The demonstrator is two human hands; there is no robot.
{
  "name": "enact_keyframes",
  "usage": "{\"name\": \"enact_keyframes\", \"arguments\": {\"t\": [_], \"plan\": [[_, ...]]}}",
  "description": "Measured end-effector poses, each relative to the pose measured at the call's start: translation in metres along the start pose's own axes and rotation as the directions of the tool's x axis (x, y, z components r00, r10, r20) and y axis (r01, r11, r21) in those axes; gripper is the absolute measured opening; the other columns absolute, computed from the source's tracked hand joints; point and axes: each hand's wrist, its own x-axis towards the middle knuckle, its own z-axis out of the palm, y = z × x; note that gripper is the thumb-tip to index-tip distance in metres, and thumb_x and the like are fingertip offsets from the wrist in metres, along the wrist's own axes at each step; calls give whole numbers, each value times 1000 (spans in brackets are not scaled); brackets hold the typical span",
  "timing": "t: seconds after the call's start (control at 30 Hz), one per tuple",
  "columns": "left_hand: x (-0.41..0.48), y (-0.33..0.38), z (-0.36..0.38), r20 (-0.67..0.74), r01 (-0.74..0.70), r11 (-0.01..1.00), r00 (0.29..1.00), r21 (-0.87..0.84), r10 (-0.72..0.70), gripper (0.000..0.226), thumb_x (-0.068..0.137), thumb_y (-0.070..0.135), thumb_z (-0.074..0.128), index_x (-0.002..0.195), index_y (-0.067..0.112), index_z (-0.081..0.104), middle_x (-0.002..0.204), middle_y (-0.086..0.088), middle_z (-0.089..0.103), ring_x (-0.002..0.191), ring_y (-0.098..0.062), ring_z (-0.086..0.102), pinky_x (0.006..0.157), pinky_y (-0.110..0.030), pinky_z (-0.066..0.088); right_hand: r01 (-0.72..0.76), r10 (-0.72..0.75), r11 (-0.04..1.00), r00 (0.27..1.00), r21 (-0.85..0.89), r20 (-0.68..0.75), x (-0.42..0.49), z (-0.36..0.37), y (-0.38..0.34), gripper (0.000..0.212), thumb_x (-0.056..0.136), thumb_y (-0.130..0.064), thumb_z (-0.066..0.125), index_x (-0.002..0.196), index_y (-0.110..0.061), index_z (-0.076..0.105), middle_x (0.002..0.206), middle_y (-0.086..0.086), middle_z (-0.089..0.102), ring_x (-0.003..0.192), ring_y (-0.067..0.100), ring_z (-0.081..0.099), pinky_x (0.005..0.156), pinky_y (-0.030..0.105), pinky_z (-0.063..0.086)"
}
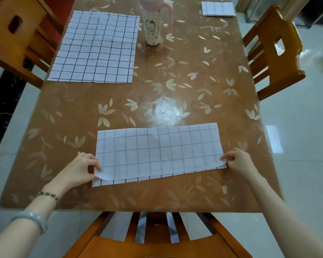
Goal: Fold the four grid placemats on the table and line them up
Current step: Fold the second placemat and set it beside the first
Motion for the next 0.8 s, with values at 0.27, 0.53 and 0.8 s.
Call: {"name": "enact_keyframes", "arguments": {"t": [0.27, 0.53, 0.8], "plan": [[18, 30, -26, -319, -77, 992, 947, -103, 40, 44, 92, 59, 42, 97, 23, 66, 109, 7, 61, 111, -15, 50, 97, -37, 39, 119, -114, 993, 933, -6, -342, 13, 9, -50, 34, 85, 3, 50, 115, -2, 64, 122, 19, 53, 119, 36, 43, 99, 42, 39], [105, 104, 35, -239, -88, 958, 958, 273, 156, 73, 93, 59, -2, 151, 15, 1, 161, -4, 4, 148, -18, -2, 119, -34, -10, 531, -564, 791, 825, -303, -26, 22, 120, -165, 52, 93, -29, 31, 134, -4, 49, 141, 21, 46, 131, 38, 43, 103, 55, 38], [99, 106, 72, -248, 95, 944, 969, 315, -15, 77, 87, 70, -7, 149, 26, -21, 158, -2, -22, 145, -18, -21, 118, -47, -12, 419, -405, 818, 906, -395, 122, 44, 123, -122, 72, 95, -59, 0, 148, -19, 28, 155, 12, 26, 143, 30, 22, 116, 51, 9]]}}
